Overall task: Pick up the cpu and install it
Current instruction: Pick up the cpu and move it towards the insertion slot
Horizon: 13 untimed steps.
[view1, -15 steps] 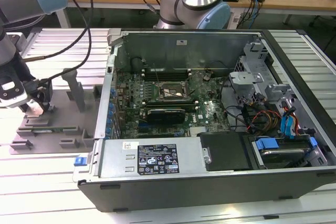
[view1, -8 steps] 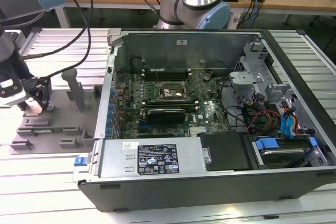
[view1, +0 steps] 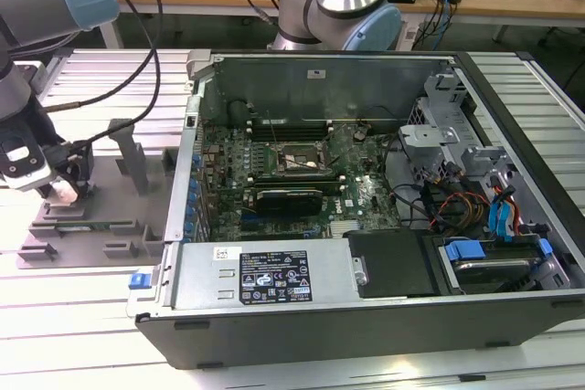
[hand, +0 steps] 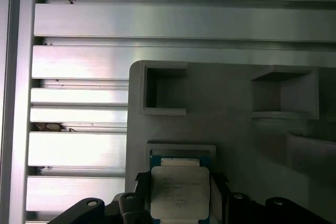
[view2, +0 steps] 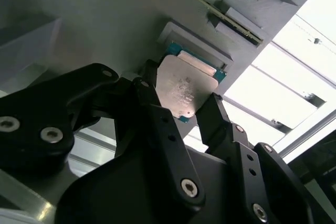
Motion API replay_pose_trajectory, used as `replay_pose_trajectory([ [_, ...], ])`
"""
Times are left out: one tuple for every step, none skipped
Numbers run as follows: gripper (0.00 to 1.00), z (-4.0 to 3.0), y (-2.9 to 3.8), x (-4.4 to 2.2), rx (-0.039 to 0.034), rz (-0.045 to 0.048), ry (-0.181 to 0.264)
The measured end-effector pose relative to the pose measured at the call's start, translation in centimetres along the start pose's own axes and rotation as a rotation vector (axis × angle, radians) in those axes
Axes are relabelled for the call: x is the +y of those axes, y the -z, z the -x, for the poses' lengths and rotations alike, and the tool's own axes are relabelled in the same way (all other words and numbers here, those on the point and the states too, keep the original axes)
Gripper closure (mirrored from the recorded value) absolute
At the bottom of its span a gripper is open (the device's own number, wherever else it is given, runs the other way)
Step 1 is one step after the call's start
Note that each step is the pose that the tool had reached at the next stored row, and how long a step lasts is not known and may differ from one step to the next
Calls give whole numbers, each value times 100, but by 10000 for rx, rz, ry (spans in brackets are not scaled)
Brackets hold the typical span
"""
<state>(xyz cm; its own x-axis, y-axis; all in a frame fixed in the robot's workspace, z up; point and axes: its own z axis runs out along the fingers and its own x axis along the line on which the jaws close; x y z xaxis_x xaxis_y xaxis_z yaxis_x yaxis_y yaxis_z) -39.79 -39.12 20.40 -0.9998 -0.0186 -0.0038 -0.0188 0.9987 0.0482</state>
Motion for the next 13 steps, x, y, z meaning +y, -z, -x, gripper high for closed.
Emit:
replay_pose_trajectory([
  [45, -1, -21, -1, 0, 0, 1],
  [45, -1, -42, -1, 0, 1, 0],
  [45, -1, -58, -2, -1, 2, 0],
  [45, -1, -68, -2, -1, 3, 0],
  [45, -2, -81, -3, 0, 10, -1],
  [45, -2, -93, -3, -1, 18, -2],
  [45, -1, -103, -4, 0, 32, -1],
  [45, -2, -106, -4, 1, 38, 0],
  [45, -1, -106, -4, 1, 39, 0],
  [45, -1, -108, -4, 0, 42, -1],
  [45, -1, -111, -4, -1, 43, 0],
  [45, -1, -120, -4, -5, 45, 0],
  [45, -1, -122, -5, -1, 43, 0],
])
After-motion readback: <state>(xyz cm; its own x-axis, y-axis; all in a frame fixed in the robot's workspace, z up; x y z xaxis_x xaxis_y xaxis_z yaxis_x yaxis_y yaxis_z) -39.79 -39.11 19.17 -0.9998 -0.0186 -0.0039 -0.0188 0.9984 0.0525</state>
